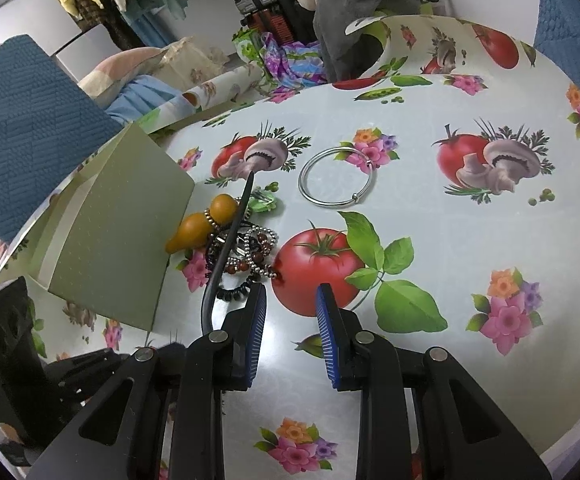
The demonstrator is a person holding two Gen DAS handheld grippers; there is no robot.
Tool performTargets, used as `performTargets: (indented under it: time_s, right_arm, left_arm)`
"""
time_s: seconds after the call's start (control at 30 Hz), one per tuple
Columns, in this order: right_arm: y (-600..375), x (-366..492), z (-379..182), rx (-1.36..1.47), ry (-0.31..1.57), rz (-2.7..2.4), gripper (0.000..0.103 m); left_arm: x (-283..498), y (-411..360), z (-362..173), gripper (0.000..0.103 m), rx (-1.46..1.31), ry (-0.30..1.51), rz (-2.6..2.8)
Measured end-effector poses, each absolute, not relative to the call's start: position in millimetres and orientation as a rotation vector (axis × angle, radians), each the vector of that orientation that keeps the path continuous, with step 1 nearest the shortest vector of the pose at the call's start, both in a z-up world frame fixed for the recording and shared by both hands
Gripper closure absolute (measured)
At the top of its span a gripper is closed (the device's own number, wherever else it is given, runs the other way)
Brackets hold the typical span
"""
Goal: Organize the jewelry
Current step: 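Lift the black hairpin with the left tool toward the white box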
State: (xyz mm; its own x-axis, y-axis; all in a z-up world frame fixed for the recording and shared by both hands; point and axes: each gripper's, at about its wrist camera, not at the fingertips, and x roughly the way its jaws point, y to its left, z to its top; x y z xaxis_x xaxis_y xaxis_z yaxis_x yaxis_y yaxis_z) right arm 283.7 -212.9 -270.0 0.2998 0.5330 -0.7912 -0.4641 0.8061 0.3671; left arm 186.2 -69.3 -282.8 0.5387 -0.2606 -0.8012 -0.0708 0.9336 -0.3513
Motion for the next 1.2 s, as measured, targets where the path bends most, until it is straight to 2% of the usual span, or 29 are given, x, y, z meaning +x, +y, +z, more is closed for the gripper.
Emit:
performTargets:
  time_s: [0.4, 0.43, 0.5, 0.53, 1.2]
  right_arm:
    - [-210.2, 281.0, -271.2, 0.056, 1.078, 0.674, 0.079]
    - [-208.6, 280.7, -271.6, 0.052, 1.078, 0.679, 0.079]
    - [-205.8, 280.1, -272.4, 0.05, 1.08, 0.688, 0.079]
    - [-204.4, 280.2, -272.9, 0.055, 1.081, 0.695, 0.079]
    - [-174.6, 299.5, -291.7, 0.01, 1.112, 0.736, 0.079]
  left_arm:
    - [221.5, -75.9, -292.5, 0.077, -0.265, 0.965, -0.005]
    - [223.0, -77.0, -292.1, 0.079, -0.243, 0.962, 0.002]
    - [227.1, -75.4, -292.6, 0.092, -0.245, 0.965, 0.003]
    - [227.9, -74.1, -292.1, 0.093, -0.248, 0.964, 0.0]
    - [217.3, -68.5, -265.3, 0.093, -0.244, 0.917, 0.007]
